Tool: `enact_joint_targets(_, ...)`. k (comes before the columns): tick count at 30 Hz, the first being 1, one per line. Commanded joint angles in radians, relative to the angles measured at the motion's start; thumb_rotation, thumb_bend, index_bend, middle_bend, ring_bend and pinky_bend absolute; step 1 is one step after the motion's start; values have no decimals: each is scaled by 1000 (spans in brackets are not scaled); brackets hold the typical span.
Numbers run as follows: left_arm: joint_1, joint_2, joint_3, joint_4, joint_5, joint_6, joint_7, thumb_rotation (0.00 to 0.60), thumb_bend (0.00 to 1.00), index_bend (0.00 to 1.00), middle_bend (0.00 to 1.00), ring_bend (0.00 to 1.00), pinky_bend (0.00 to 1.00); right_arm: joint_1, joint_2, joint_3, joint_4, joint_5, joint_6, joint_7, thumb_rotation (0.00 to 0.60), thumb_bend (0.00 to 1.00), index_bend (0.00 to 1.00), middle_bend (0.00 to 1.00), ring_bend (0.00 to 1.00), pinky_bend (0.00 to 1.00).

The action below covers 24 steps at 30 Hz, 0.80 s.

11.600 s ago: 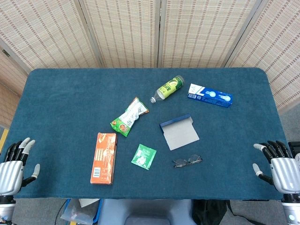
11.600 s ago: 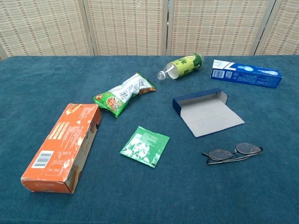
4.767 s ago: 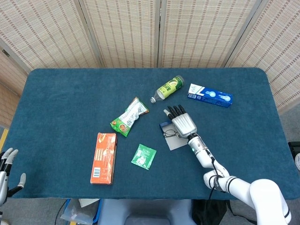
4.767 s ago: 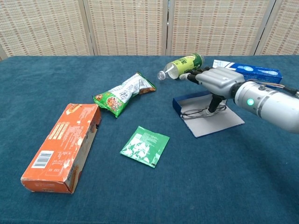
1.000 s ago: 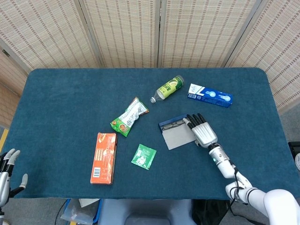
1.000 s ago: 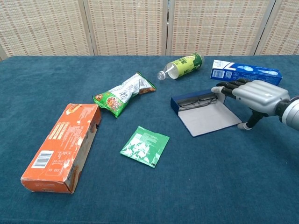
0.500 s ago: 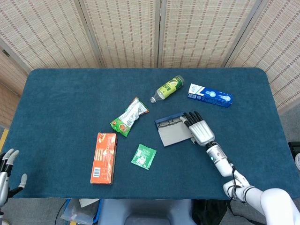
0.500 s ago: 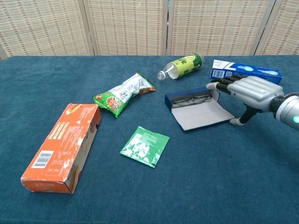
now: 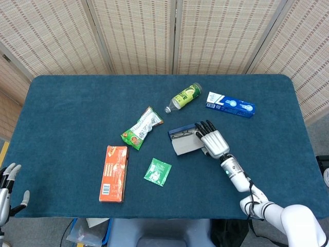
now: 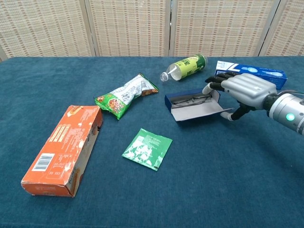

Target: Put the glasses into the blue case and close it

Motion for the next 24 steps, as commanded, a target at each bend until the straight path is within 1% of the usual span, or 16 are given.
enact_joint_targets(1, 1, 1, 0, 0, -1, 0, 0, 600, 425, 81, 0, 0, 0, 3, -12, -1, 5, -7, 11, 14, 600, 342, 291, 105, 0, 0)
enact_joint_targets(4, 2, 2, 1, 0, -2, 1, 0, 600, 424, 80, 0, 0, 0, 3, -24, -5, 20, -15, 22, 30, 600, 345, 378, 130, 0, 0)
enact_joint_targets(8, 3, 2, 1, 3, -4, 1, -3, 600, 424, 81, 0, 0, 0, 6, -36, -5, 42, -20, 30, 48, 600, 354, 464, 158, 0, 0)
enact_joint_targets(19, 0, 1, -2, 4, -7, -5, -3, 600, 424, 81, 0, 0, 0, 14, -46, -4, 66, -23, 32, 64, 600, 362, 529, 195, 0, 0)
enact_joint_targets(24, 0, 1, -3, 4, -7, -4, -5, 600, 424, 80, 0, 0, 0, 14, -46, -6, 68, -22, 26, 63, 600, 389, 563, 216, 0, 0)
